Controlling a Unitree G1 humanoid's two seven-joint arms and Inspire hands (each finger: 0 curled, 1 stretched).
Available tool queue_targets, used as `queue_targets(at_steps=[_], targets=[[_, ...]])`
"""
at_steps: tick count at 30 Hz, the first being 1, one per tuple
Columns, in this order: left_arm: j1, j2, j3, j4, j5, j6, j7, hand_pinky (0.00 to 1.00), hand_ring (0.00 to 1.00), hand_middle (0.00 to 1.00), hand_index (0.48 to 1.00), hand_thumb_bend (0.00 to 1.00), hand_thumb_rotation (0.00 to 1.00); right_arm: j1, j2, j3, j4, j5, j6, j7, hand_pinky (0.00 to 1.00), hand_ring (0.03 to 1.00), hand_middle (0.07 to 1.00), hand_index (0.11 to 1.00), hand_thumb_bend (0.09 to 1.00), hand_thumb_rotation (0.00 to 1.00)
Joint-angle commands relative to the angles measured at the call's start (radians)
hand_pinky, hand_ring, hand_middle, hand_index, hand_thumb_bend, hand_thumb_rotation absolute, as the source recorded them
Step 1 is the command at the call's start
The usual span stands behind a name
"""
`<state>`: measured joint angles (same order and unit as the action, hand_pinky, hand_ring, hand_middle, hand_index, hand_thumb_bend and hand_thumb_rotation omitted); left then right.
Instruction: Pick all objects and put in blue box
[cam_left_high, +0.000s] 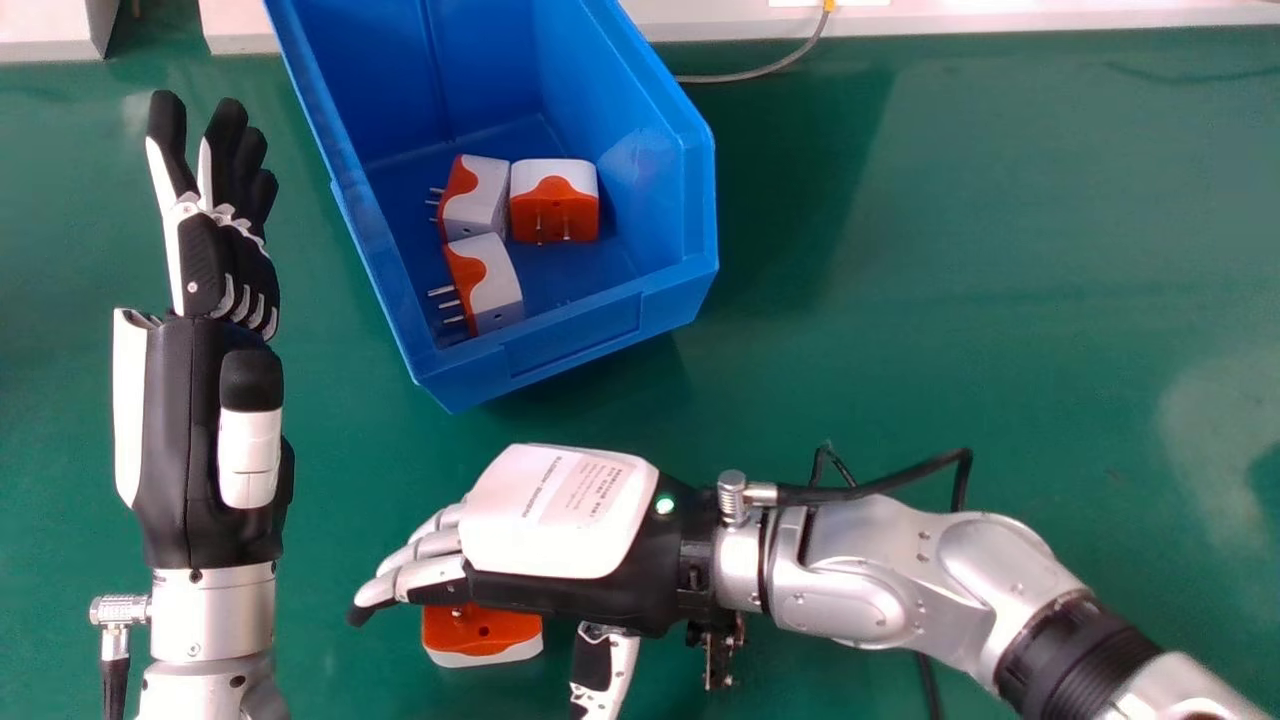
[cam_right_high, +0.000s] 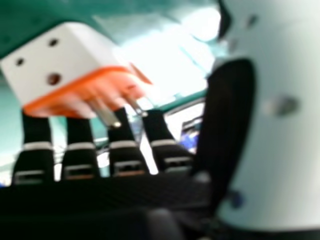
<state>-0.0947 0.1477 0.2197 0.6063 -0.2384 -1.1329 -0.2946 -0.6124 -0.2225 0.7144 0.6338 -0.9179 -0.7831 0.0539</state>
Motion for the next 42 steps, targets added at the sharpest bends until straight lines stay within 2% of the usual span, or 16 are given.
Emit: queue_targets(at_steps=[1, 19, 23, 30, 42], targets=[[-0.009, 0.008, 0.004, -0.003, -0.005, -0.022, 0.000, 1.00, 1.00, 1.00, 1.000, 0.95, 0.97, -0.042, 0.007, 0.008, -0.010, -0.005, 0.007, 0.000, 0.75, 0.856, 0.866, 0.860, 0.998, 0.24], [-0.008, 0.004, -0.005, -0.009, -0.024, -0.015, -0.017, 1.00, 1.00, 1.00, 1.000, 0.95, 0.97, -0.106, 0.014, 0.046, 0.000, -0.079, 0.065, -0.067, 0.79, 0.880, 0.889, 0.879, 0.995, 0.24], [-0.004, 0.001, -0.007, -0.019, -0.021, -0.014, -0.015, 1.00, 1.00, 1.00, 1.000, 0.96, 0.97, -0.121, 0.019, 0.067, 0.003, -0.105, 0.087, -0.075, 0.79, 0.882, 0.895, 0.882, 0.993, 0.23], [-0.002, 0.004, -0.008, -0.024, -0.024, -0.011, -0.016, 1.00, 1.00, 1.00, 1.000, 0.96, 0.97, -0.148, 0.037, 0.126, 0.039, -0.182, 0.116, -0.141, 0.79, 0.884, 0.903, 0.887, 0.992, 0.23], [0.001, -0.002, -0.008, -0.031, -0.004, -0.017, -0.003, 1.00, 1.00, 1.00, 1.000, 0.96, 0.97, -0.212, 0.099, 0.276, 0.104, -0.296, 0.199, -0.194, 0.76, 0.873, 0.887, 0.880, 0.992, 0.24]])
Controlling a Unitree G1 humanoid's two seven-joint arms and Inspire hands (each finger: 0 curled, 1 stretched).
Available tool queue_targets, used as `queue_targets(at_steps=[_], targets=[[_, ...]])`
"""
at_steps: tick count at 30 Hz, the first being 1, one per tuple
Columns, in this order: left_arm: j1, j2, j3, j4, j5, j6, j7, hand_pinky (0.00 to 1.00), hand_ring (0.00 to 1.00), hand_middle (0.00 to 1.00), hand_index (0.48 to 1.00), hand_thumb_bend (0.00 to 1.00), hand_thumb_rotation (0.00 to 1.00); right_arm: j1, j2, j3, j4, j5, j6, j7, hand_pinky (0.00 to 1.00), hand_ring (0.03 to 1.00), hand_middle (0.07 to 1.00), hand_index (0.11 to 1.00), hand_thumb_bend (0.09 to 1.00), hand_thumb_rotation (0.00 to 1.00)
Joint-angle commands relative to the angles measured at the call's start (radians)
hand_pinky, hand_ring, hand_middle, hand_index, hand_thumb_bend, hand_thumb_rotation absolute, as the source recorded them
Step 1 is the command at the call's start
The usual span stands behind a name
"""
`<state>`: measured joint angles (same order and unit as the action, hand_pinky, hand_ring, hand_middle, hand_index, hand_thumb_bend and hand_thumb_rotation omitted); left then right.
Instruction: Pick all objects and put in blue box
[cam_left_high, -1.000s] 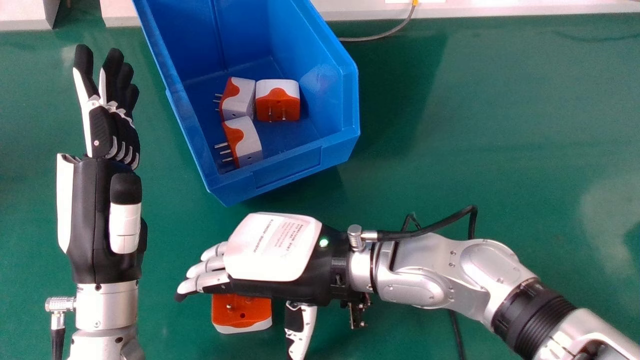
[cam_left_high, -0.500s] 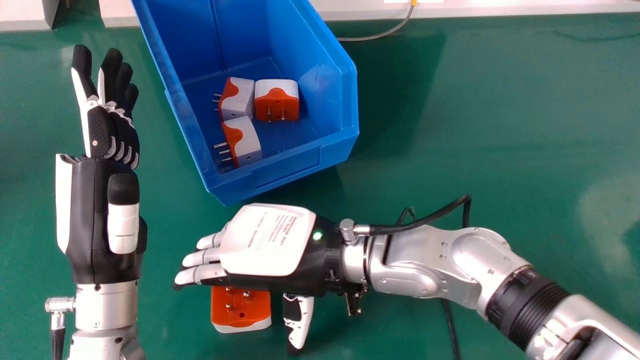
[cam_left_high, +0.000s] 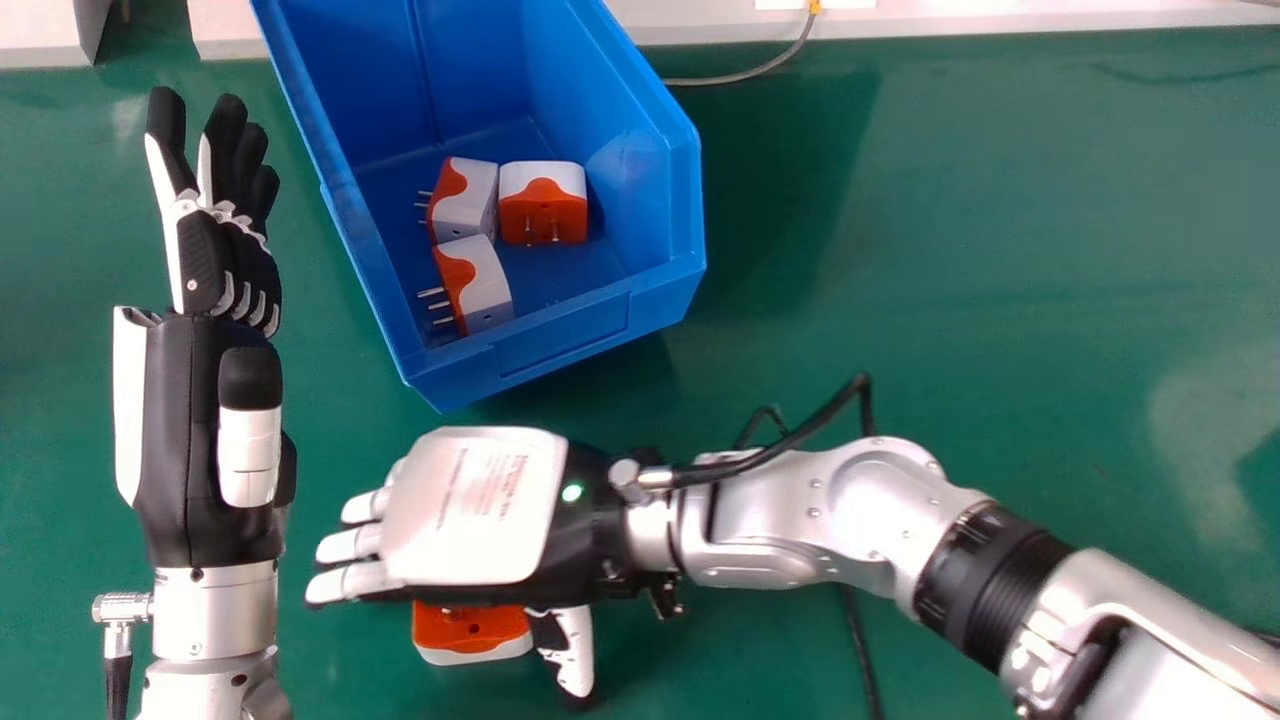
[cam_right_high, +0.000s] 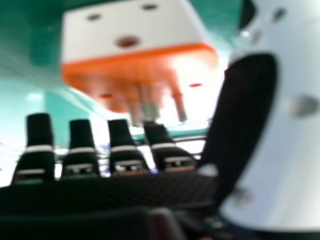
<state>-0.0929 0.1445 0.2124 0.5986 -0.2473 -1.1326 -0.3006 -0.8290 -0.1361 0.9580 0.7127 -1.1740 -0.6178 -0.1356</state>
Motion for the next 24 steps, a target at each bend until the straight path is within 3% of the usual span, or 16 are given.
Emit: queue_targets(at_steps=[1, 10, 15, 22, 24], targets=[[0.000, 0.001, 0.000, -0.024, 0.006, -0.017, 0.005, 1.00, 1.00, 1.00, 1.000, 0.96, 0.97, -0.002, 0.018, 0.038, 0.032, -0.039, 0.036, -0.002, 0.76, 0.869, 0.884, 0.879, 0.990, 0.24], [0.001, 0.000, -0.001, -0.029, 0.016, -0.012, 0.019, 1.00, 1.00, 1.00, 1.000, 0.96, 0.97, -0.024, 0.032, 0.084, 0.061, -0.062, 0.060, -0.043, 0.76, 0.856, 0.869, 0.873, 0.967, 0.20], [0.000, 0.004, 0.000, -0.026, 0.013, -0.011, 0.019, 1.00, 1.00, 1.00, 1.000, 0.96, 0.97, -0.040, 0.040, 0.126, 0.073, -0.086, 0.087, -0.079, 0.75, 0.848, 0.862, 0.872, 0.954, 0.17], [-0.003, 0.007, 0.000, -0.018, 0.011, -0.012, 0.016, 1.00, 1.00, 1.00, 1.000, 0.96, 0.97, -0.081, 0.054, 0.134, 0.130, -0.041, 0.050, -0.074, 0.59, 0.688, 0.734, 0.705, 0.917, 0.11], [-0.003, 0.007, 0.000, -0.018, 0.010, -0.012, 0.015, 1.00, 1.00, 1.00, 1.000, 0.96, 0.97, -0.085, 0.055, 0.133, 0.139, -0.032, 0.044, -0.068, 0.59, 0.688, 0.734, 0.705, 0.917, 0.11]])
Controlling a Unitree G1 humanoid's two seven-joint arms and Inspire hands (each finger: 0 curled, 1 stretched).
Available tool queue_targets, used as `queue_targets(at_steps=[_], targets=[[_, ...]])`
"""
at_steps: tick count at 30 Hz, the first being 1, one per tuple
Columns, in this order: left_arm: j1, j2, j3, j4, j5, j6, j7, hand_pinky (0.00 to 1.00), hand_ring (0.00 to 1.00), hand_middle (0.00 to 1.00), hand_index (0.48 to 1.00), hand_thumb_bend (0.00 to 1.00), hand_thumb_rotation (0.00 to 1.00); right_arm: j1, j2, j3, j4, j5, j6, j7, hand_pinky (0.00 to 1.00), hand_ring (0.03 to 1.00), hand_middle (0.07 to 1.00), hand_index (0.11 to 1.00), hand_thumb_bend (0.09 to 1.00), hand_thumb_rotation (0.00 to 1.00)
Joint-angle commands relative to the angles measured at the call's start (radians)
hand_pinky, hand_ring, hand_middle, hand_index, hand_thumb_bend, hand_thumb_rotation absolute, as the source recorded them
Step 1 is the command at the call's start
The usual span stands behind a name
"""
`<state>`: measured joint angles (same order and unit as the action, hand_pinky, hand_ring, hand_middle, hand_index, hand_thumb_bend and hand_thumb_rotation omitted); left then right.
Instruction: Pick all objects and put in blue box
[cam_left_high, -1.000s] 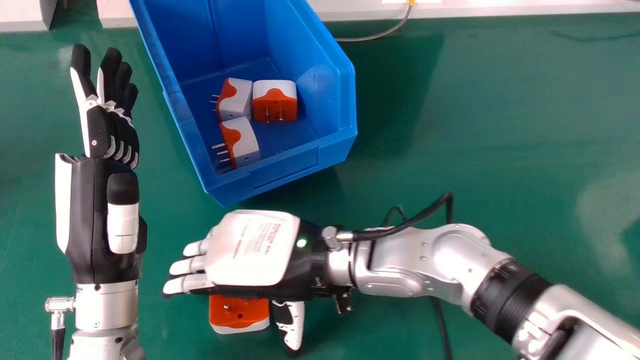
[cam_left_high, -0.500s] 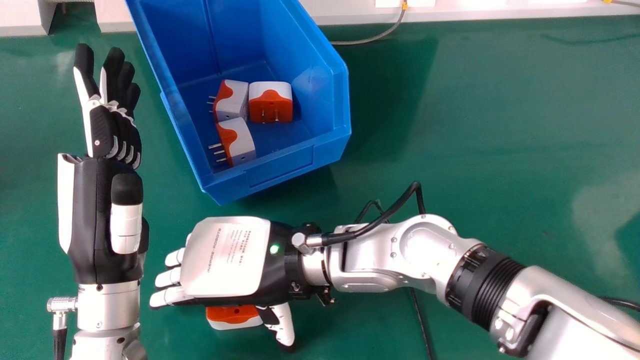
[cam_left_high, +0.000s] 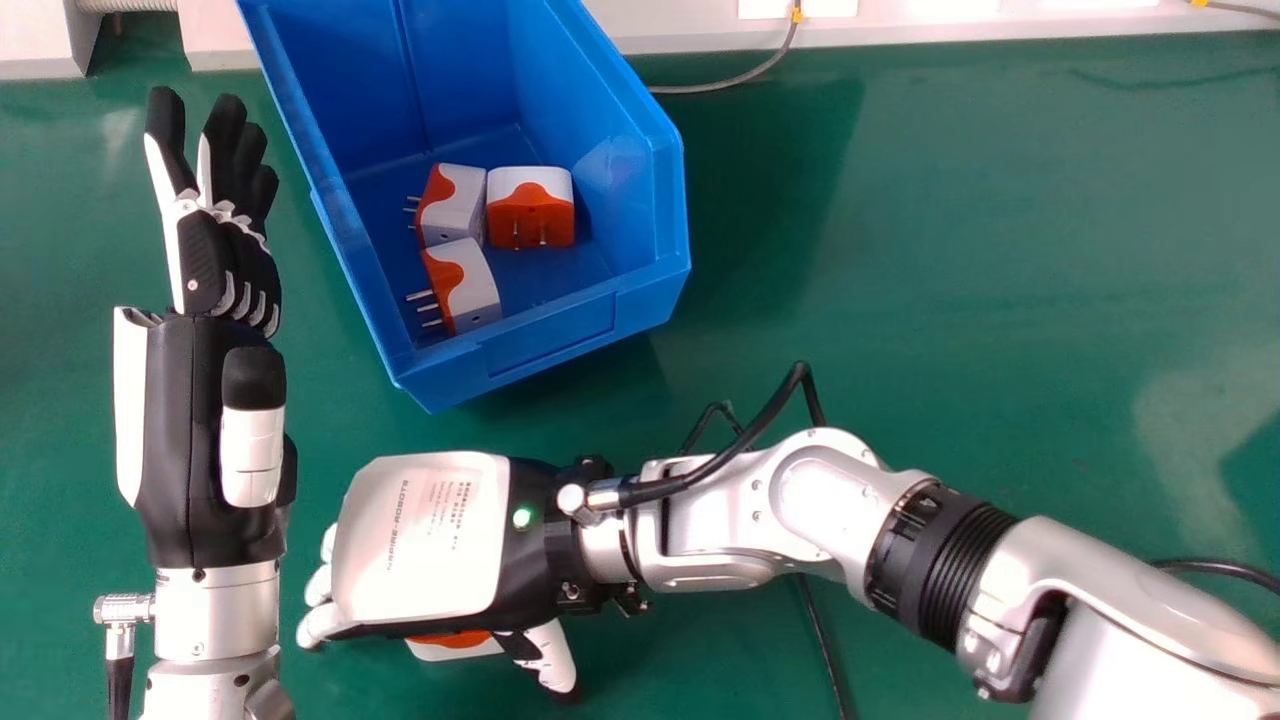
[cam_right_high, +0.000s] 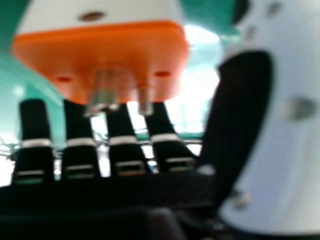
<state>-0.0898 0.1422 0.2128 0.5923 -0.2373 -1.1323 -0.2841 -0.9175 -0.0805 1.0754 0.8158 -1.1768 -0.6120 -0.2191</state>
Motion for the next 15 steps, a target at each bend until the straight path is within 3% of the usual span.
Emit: queue_targets(at_steps=[1, 15], targets=[[-0.006, 0.009, -0.001, -0.012, 0.000, -0.012, -0.002, 1.00, 1.00, 1.00, 1.000, 0.96, 0.97, 0.004, 0.000, 0.015, 0.039, -0.027, 0.040, 0.018, 0.56, 0.663, 0.721, 0.682, 0.907, 0.09], [0.002, 0.011, -0.002, -0.027, -0.002, -0.004, -0.003, 1.00, 1.00, 1.00, 1.000, 0.96, 0.96, -0.018, 0.020, 0.006, 0.120, 0.045, -0.016, 0.074, 0.51, 0.626, 0.691, 0.653, 0.869, 0.05]])
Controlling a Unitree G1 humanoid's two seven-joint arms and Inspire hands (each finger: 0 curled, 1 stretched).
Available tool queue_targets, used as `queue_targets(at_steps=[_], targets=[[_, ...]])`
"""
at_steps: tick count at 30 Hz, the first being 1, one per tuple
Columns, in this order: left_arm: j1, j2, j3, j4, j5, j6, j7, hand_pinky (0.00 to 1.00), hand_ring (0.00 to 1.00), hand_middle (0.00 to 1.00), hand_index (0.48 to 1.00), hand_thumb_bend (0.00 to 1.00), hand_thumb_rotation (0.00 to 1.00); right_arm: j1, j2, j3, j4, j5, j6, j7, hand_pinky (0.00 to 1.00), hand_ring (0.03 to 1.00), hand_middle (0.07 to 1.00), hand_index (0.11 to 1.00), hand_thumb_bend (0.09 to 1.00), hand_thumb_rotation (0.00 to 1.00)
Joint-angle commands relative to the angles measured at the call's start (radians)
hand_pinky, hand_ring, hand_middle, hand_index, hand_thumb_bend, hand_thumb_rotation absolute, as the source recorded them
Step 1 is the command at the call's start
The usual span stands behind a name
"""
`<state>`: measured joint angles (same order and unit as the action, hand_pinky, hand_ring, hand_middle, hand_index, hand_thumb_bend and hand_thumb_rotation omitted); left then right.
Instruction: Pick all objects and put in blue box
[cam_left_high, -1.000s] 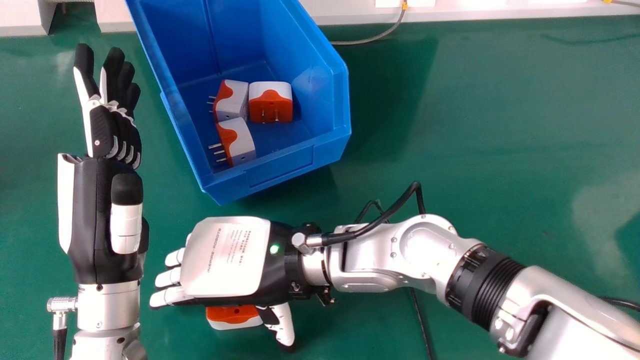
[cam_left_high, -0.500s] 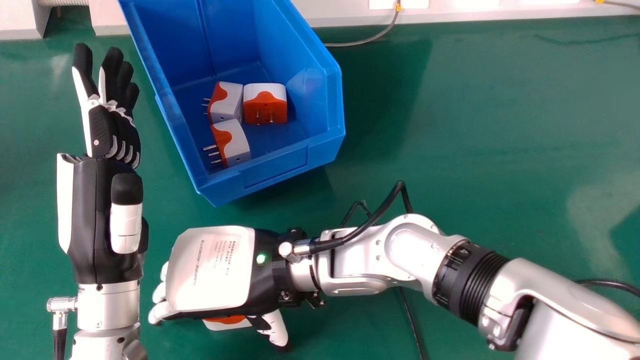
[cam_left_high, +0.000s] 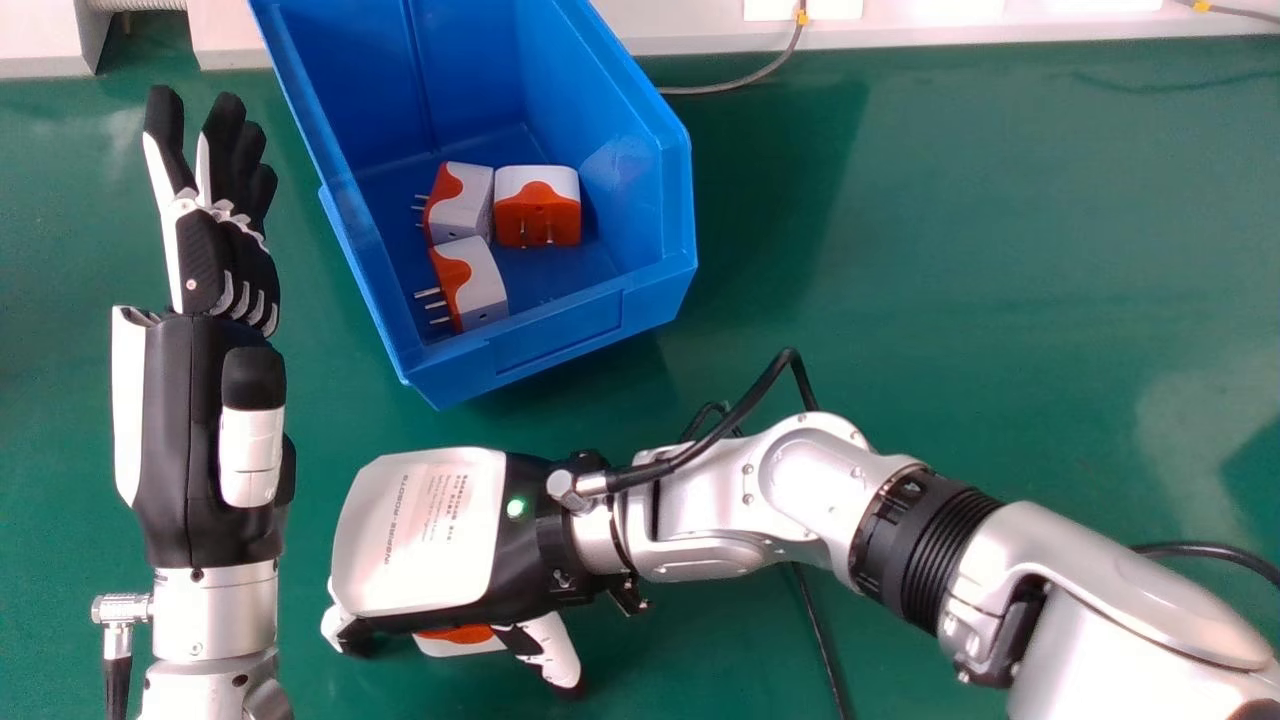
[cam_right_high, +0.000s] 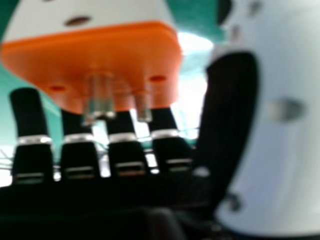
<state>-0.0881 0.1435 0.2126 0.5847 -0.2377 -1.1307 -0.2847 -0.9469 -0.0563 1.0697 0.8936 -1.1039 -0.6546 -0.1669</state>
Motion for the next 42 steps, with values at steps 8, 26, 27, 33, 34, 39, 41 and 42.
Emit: queue_targets(at_steps=[8, 26, 27, 33, 34, 39, 41, 42], targets=[[0.001, 0.013, -0.001, -0.020, -0.008, -0.004, -0.007, 1.00, 1.00, 1.00, 1.000, 0.97, 0.96, -0.003, -0.010, 0.006, 0.083, -0.001, -0.028, -0.011, 0.45, 0.587, 0.663, 0.627, 0.824, 0.03], [-0.010, 0.015, 0.004, -0.007, -0.005, -0.008, -0.004, 1.00, 1.00, 1.00, 1.000, 0.97, 0.97, -0.020, -0.045, -0.033, 0.076, 0.017, -0.084, -0.127, 0.25, 0.305, 0.466, 0.508, 0.560, 0.01], [-0.010, 0.015, 0.004, -0.006, -0.005, -0.009, -0.005, 1.00, 1.00, 1.00, 1.000, 0.97, 0.97, -0.020, -0.046, -0.034, 0.075, 0.016, -0.084, -0.135, 0.22, 0.279, 0.466, 0.502, 0.555, 0.01], [-0.014, 0.016, 0.005, -0.003, -0.008, -0.010, -0.006, 1.00, 1.00, 1.00, 1.000, 0.96, 0.97, -0.036, -0.056, -0.042, 0.079, 0.019, -0.094, -0.146, 0.15, 0.190, 0.468, 0.489, 0.542, 0.00], [-0.014, 0.016, 0.005, -0.002, -0.009, -0.010, -0.006, 1.00, 1.00, 1.00, 1.000, 0.96, 0.97, -0.038, -0.058, -0.045, 0.078, 0.021, -0.098, -0.146, 0.14, 0.179, 0.468, 0.487, 0.541, 0.00], [-0.015, 0.016, 0.003, -0.001, -0.015, -0.007, -0.010, 1.00, 1.00, 1.00, 1.000, 0.96, 0.97, -0.049, -0.070, -0.069, 0.067, 0.044, -0.121, -0.127, 0.12, 0.167, 0.469, 0.484, 0.537, 0.00], [-0.014, 0.016, 0.003, -0.003, -0.015, -0.007, -0.010, 1.00, 1.00, 1.00, 1.000, 0.96, 0.97, -0.053, -0.078, -0.089, 0.058, 0.063, -0.136, -0.106, 0.12, 0.167, 0.469, 0.484, 0.537, 0.00], [-0.013, 0.016, 0.004, -0.002, -0.014, -0.008, -0.010, 1.00, 1.00, 1.00, 1.000, 0.96, 0.97, -0.054, -0.083, -0.101, 0.052, 0.072, -0.144, -0.096, 0.13, 0.170, 0.454, 0.488, 0.535, 0.00]])
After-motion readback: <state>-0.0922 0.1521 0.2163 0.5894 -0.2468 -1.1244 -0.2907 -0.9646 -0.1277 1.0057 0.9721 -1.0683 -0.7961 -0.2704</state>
